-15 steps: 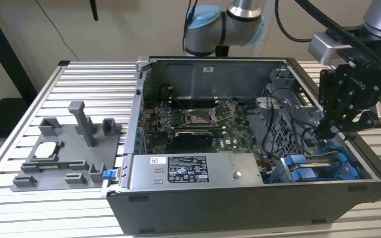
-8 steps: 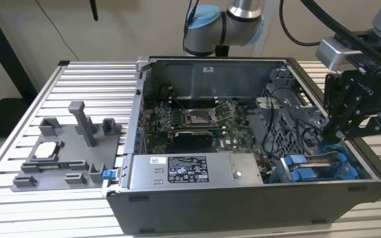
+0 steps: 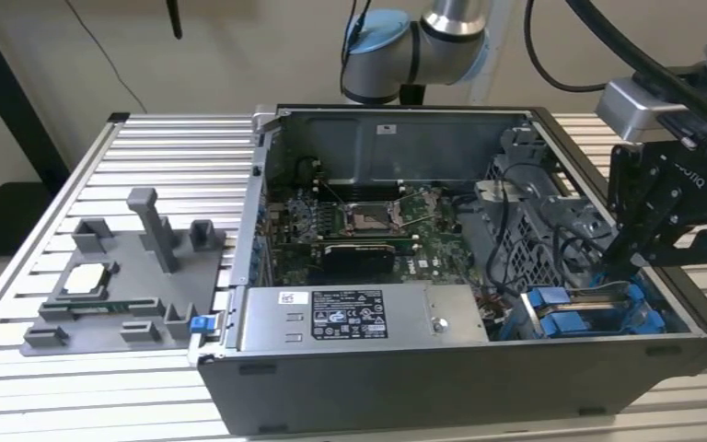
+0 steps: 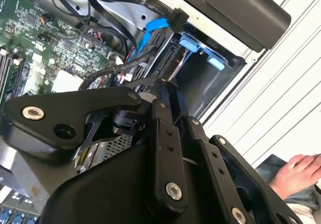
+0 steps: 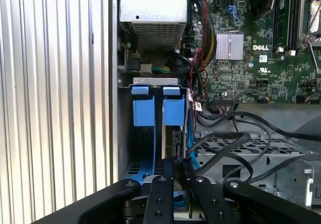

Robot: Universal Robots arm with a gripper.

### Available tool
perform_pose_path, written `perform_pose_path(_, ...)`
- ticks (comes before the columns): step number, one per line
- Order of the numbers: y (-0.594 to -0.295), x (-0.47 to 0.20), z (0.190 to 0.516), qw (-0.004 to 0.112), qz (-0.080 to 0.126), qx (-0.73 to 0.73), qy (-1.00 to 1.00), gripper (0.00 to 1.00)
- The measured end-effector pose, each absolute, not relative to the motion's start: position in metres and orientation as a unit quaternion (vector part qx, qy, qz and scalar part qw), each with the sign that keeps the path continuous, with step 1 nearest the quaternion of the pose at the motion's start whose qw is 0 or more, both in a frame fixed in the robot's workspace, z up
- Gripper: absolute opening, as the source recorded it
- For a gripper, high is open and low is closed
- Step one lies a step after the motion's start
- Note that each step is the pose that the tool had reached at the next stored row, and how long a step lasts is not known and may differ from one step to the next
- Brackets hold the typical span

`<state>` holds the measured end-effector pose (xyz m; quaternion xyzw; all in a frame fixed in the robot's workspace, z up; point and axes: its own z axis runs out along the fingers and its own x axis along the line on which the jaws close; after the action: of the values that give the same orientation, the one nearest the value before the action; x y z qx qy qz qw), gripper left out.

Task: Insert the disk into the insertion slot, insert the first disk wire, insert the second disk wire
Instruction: 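Insert the first disk wire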

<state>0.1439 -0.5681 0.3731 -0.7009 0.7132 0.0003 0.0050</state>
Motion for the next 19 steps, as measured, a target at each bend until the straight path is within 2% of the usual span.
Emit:
perform_pose_path(14, -0.5731, 0.1455, 0.3711, 0.005, 0.001, -0.701, 0.713, 0.0)
perform_pose_path(19, -0.5768, 0.1466, 0.3665, 0.011, 0.007, -0.701, 0.713, 0.0)
